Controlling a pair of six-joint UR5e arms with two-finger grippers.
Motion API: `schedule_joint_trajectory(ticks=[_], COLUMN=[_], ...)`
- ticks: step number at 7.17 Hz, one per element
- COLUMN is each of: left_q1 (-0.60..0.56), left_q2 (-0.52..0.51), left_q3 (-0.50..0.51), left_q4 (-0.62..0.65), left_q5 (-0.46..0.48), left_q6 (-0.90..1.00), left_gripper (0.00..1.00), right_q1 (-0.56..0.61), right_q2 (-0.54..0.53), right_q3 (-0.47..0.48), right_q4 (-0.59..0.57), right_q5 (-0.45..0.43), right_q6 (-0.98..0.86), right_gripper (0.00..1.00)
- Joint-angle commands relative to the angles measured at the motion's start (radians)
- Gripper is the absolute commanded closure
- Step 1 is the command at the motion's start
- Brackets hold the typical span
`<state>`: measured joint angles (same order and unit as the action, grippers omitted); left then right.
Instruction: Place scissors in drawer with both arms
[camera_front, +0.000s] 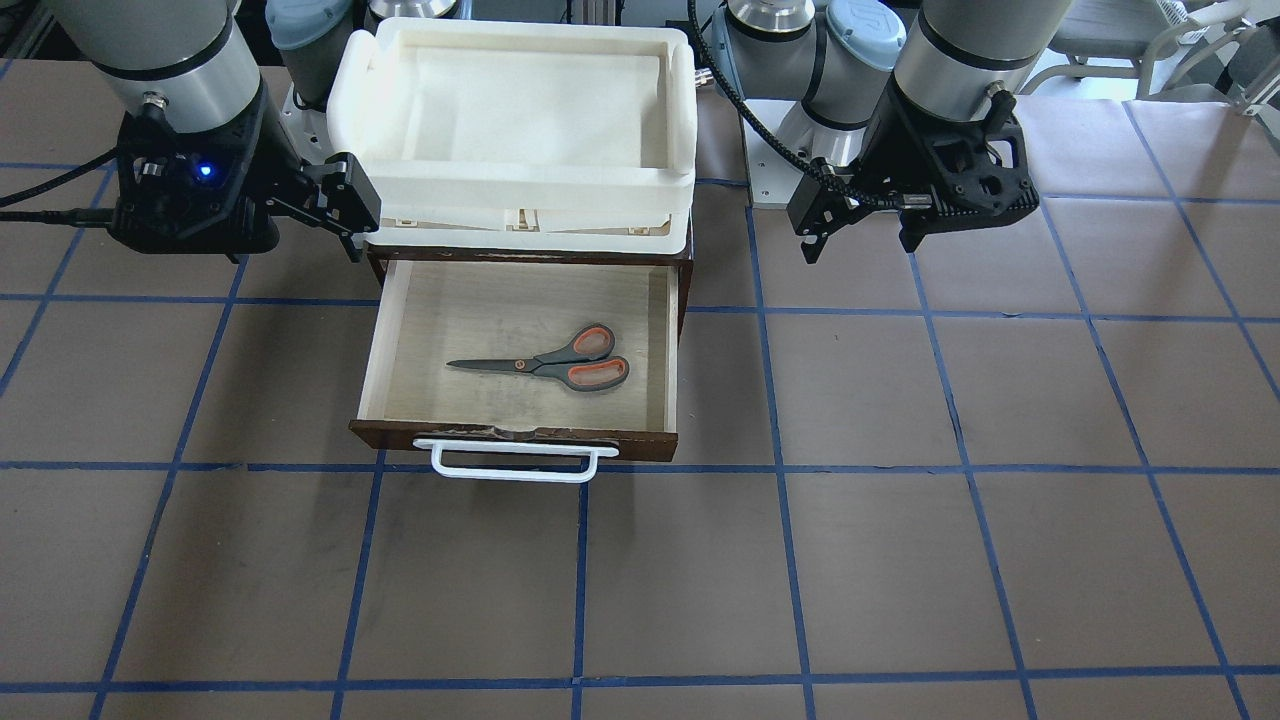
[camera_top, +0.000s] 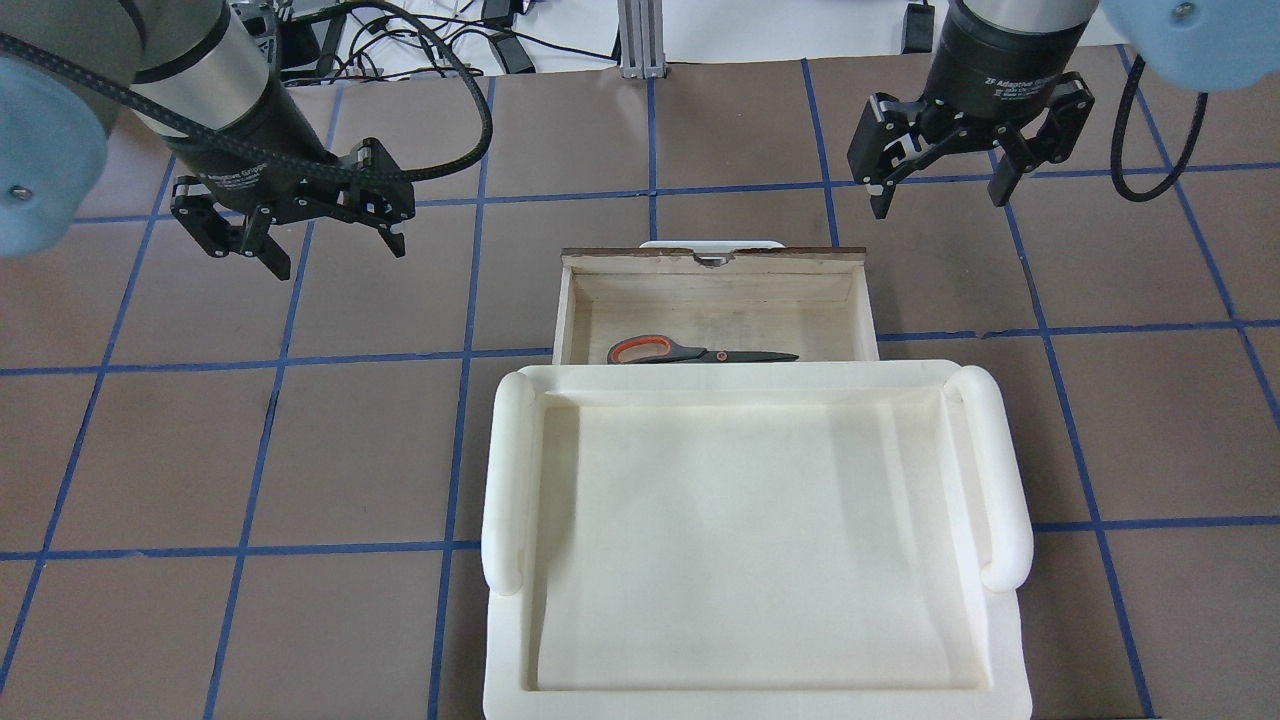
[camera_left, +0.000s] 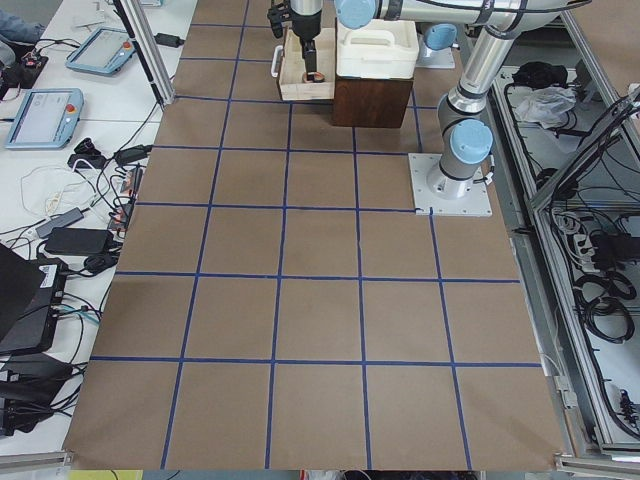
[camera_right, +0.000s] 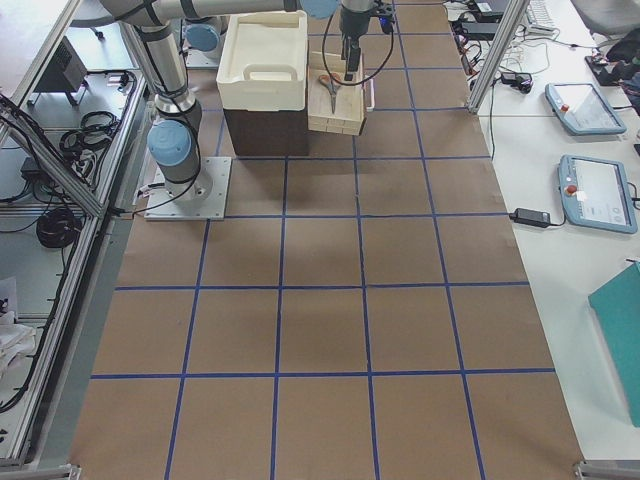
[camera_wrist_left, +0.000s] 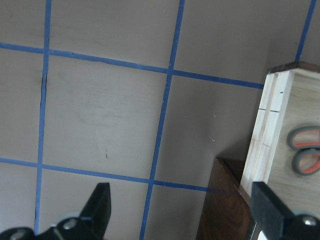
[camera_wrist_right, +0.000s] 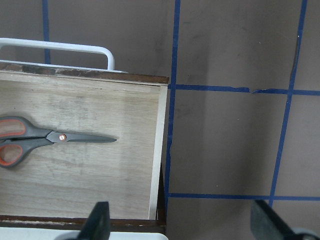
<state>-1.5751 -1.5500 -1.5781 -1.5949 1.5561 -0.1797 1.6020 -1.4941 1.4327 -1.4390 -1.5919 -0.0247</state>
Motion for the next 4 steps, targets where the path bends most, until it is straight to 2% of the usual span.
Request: schedule_joint_trajectory(ticks=[1, 4], left_q1=[-0.005, -0.005], left_q2=[-0.004, 0.004], left_q3=[0.001, 0.0], left_q4=[0.001, 0.001], left_q5=[-0.001, -0.001], left_q6=[0.009, 0.014], left_gripper=[0.0, 0.0], right_q1=[-0.001, -0.001], right_q2=[0.0, 0.0], right_q3=[0.0, 0.0], right_q4=[-0.001, -0.003], right_q5=[0.0, 0.0], right_q6=[-0.001, -0.004], right_gripper=[0.0, 0.0])
